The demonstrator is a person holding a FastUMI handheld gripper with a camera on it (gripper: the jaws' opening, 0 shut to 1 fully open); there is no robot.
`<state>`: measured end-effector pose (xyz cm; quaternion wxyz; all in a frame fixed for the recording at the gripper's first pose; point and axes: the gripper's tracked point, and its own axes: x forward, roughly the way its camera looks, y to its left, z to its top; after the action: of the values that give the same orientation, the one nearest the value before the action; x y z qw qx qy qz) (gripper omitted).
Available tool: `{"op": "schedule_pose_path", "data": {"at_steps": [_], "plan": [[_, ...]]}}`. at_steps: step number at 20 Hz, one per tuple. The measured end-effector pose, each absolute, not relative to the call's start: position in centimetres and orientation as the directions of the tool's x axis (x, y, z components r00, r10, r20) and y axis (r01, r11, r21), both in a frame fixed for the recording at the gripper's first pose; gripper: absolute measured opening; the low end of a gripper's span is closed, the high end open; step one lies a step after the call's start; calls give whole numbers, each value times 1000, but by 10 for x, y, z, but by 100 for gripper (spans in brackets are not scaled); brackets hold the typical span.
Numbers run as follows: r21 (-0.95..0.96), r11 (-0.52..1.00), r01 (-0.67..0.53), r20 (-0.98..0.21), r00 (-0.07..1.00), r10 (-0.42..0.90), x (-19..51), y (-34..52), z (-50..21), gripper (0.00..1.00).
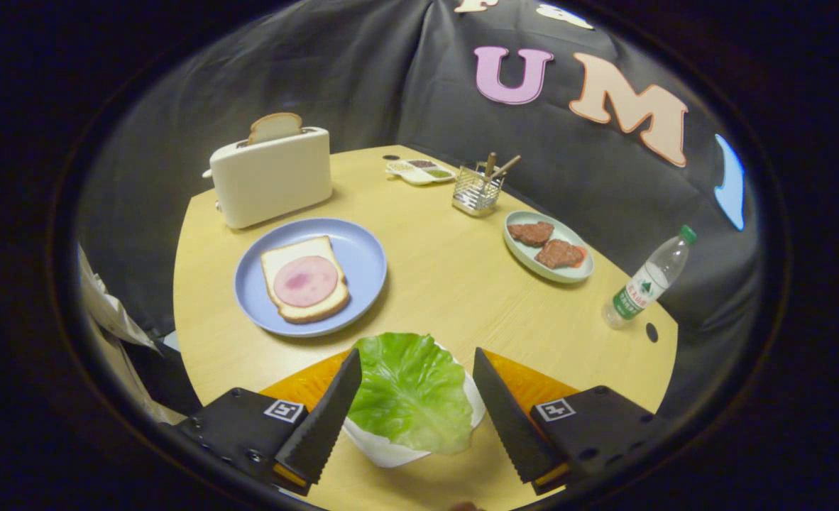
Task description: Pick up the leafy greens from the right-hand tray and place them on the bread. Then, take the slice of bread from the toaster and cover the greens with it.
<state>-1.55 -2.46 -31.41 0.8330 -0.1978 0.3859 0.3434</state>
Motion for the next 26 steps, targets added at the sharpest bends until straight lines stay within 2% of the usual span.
{"op": "schedule_pose_path", "data": {"at_steps": [17, 20, 23, 25, 26], "plan": [[44, 739, -672, -894, 304, 329, -34, -26, -388, 100], [62, 755, -653, -901, 288, 324, -35, -24, -390, 97], [63, 769, -636, -904, 291, 314, -36, -23, -391, 78], [61, 772, -633, -907, 289, 308, -37, -22, -390, 78], [59, 769, -636, -904, 293, 312, -36, -21, -391, 60]]}}
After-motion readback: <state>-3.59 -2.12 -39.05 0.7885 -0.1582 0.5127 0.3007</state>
